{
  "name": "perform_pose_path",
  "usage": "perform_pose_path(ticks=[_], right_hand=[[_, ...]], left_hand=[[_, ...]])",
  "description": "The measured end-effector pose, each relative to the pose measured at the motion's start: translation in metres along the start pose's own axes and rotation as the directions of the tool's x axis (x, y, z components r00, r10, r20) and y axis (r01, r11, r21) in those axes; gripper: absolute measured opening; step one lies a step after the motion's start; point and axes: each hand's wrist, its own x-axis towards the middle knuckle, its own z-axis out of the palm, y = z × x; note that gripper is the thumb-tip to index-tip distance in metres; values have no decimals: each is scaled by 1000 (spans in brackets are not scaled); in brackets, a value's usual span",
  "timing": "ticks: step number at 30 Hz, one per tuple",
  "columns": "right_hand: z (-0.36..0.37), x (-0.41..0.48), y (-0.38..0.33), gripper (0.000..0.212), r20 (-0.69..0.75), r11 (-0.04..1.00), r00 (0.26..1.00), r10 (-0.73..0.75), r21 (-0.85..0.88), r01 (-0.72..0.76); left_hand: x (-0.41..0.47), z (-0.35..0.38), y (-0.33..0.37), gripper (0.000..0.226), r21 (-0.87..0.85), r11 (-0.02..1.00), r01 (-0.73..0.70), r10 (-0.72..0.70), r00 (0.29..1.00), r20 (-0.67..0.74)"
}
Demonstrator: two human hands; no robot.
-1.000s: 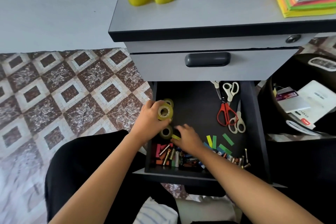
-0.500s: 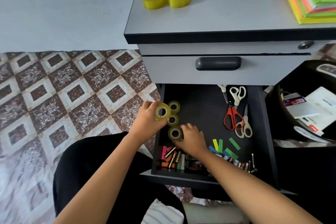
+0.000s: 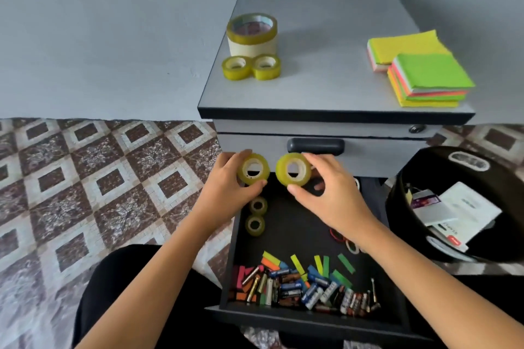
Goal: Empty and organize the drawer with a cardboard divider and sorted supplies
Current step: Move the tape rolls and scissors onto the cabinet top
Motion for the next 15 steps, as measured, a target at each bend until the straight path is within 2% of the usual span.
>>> perform_pose_path(ticks=[5,8,10,15], right_hand=[[-33,38,-40,58,-181,988,972,-149,-3,151],[-42,66,-57,59,-242,984,954,-174,-14,176],[-45,86,-66,56,-239,988,959,-151,-5,155],[-36,134,-77,26,-146,997,987,-71,-9,70]], left_hand=[[23,-31,34,64,-10,991,-132,128,973,-194],[44,-49,47,60,10,989,-146,143,951,-274],[64,-60,52,58,12,993,-116,114,945,-308],[112,-77,55,59,52,999,-2,17,953,-303]])
